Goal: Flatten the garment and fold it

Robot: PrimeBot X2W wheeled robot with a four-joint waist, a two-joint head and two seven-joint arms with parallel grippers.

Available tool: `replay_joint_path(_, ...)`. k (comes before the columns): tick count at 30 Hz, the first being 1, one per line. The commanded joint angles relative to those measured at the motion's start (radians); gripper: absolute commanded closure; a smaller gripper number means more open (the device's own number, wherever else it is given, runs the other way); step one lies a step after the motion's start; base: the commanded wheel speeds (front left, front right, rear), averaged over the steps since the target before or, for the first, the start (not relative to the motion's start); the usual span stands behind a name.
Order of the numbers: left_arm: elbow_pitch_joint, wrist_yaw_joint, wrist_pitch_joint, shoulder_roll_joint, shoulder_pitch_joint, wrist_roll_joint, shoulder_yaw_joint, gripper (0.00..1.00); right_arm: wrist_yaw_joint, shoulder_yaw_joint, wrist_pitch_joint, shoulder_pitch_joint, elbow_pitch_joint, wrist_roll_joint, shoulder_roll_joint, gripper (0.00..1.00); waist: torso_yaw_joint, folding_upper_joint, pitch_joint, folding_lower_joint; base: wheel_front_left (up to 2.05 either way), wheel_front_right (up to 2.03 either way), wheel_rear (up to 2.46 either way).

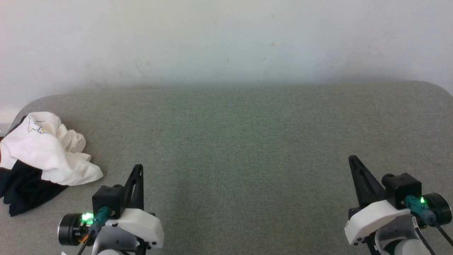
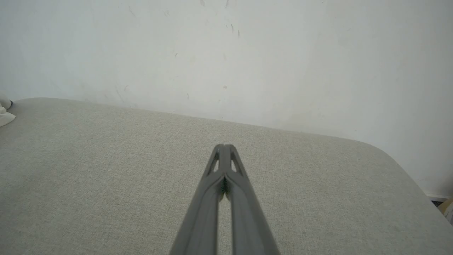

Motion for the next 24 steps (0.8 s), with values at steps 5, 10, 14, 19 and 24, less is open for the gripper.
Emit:
replay_joint_path(5, -0.005, 0.007, 0.0, -0.002, -0.012, 0.007, 0.004, 1.0, -0.002, 0.0, 0.0, -0.011, -0.006, -0.007, 0.004, 1.0, 0.0, 0.0, 0.0, 0.0, 0.0, 0.0, 0.0)
replay_joint_path(10, 0.001, 0.0, 0.0, 0.0, 0.0, 0.0, -0.001, 0.0, 0.0, 0.0, 0.0, 0.0, 0.001, 0.0, -0.001, 0.0, 0.0, 0.0, 0.0, 0.0, 0.0, 0.0, 0.0)
replay_joint_path(14, 0.004, 0.002, -0.005, 0.0, 0.001, -0.003, -0.003, 0.0, 0.0, -0.001, -0.005, 0.001, 0.005, 0.003, -0.001, 0.0, 0.0, 0.0, 0.0, 0.0, 0.0, 0.0, 0.0)
replay_joint_path(19, 0.014, 0.007, -0.015, 0.0, 0.002, -0.01, -0.008, 0.0, 0.0, -0.006, -0.016, 0.001, 0.013, 0.007, 0.0, 0.0, 0.0, 0.0, 0.001, 0.0, 0.0, 0.0, 0.0)
replay_joint_path(24, 0.023, 0.013, -0.026, 0.0, 0.003, -0.018, -0.012, 0.0, 0.0, -0.009, -0.026, 0.001, 0.019, 0.008, 0.0, 0.0, 0.0, 0.0, 0.001, 0.0, 0.0, 0.0, 0.0)
